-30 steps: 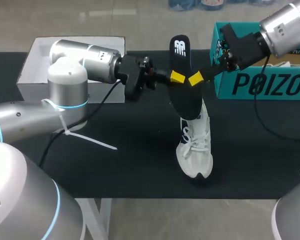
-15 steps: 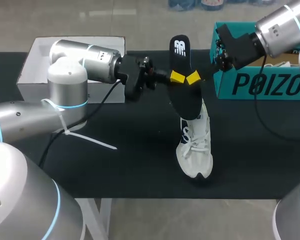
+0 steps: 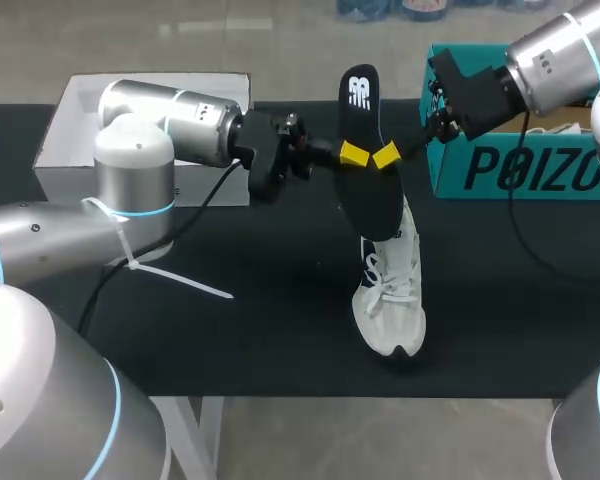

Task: Take the shoe out of the shoebox, open the shoe tongue, remove and reinsert the insole, then place the shoe into the shoebox

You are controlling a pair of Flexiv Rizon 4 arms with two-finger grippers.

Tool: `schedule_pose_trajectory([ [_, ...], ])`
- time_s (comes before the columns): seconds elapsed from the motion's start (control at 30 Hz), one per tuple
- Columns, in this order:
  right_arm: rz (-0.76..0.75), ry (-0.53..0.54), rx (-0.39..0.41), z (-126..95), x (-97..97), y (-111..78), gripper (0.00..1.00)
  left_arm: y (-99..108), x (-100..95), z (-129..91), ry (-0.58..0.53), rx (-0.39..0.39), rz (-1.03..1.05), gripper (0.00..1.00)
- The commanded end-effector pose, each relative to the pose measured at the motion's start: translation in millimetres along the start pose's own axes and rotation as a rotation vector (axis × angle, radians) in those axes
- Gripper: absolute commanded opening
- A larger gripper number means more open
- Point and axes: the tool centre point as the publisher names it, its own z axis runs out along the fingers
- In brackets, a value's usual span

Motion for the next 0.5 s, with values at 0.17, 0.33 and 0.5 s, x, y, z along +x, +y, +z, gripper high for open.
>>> schedule_pose_trajectory([
  [0.17,0.002,-0.006,-0.01,-1.4,-0.2,1.5,0.0,0.4,1.0,2.1,0.0,-0.001,0.002,1.0],
  [0.33,0.006,-0.018,-0.02,-4.7,0.0,-0.2,0.0,-6.4,-1.8,-6.8,0.077,-0.014,-0.128,1.0],
  [0.5,0.018,-0.034,-0.033,-8.7,-3.5,-4.5,0.0,-25.2,-20.8,-33.2,0.134,-0.065,-0.231,1.0],
])
